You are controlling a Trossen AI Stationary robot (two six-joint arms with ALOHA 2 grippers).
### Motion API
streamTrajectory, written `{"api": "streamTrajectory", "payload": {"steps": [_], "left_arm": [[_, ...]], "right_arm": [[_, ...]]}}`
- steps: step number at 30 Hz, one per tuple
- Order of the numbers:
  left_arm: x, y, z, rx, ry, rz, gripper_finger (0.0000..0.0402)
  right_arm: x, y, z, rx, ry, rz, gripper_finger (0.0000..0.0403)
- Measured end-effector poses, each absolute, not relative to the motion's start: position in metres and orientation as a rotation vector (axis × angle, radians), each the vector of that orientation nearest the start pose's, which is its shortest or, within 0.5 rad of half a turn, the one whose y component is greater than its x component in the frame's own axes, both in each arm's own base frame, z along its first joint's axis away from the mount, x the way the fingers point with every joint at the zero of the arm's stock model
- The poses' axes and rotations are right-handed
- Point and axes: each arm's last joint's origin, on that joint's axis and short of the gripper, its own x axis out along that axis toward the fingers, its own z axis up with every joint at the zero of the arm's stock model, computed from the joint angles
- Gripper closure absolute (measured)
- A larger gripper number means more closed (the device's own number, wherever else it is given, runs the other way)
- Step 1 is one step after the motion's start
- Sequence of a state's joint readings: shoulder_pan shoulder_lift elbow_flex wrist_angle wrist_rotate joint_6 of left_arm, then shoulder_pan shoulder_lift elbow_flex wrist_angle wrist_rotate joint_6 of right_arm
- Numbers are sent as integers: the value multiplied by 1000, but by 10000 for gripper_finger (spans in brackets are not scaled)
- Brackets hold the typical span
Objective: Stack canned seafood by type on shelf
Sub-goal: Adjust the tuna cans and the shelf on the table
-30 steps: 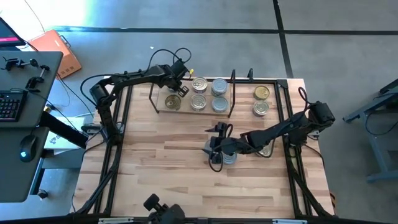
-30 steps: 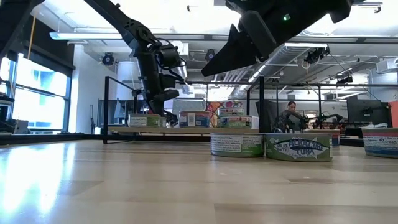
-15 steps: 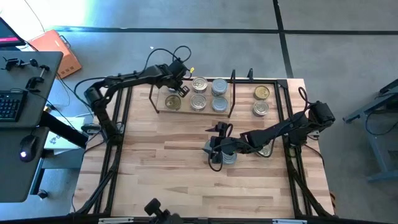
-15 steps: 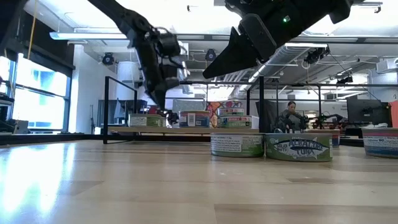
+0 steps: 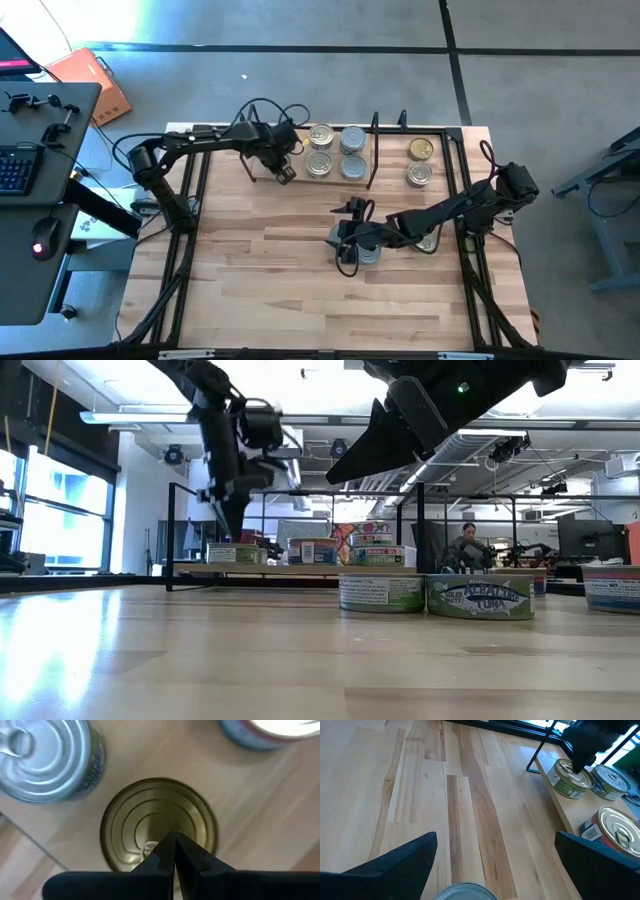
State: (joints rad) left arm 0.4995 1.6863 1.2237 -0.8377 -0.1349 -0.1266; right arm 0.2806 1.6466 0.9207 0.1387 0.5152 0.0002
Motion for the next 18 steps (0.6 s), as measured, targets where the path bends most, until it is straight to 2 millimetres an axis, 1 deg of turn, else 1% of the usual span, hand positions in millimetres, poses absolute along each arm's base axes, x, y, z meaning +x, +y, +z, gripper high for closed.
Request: {"api": "streamTrajectory", "payload": {"steps": [2, 5, 13, 18], "left_arm": [[281, 160, 209, -343, 1247, 633, 401], [281, 164, 205, -338, 1203, 652, 401], [276, 173, 205, -353, 1191, 677, 401], [273, 173, 204, -358, 1218, 680, 401]], "right_arm": [[331, 81, 198, -232, 543, -227, 6], [331, 79, 198, -234, 543, -230, 6], [332, 79, 198, -230, 542, -233, 6], [332, 79, 198, -231, 543, -233, 6]]}}
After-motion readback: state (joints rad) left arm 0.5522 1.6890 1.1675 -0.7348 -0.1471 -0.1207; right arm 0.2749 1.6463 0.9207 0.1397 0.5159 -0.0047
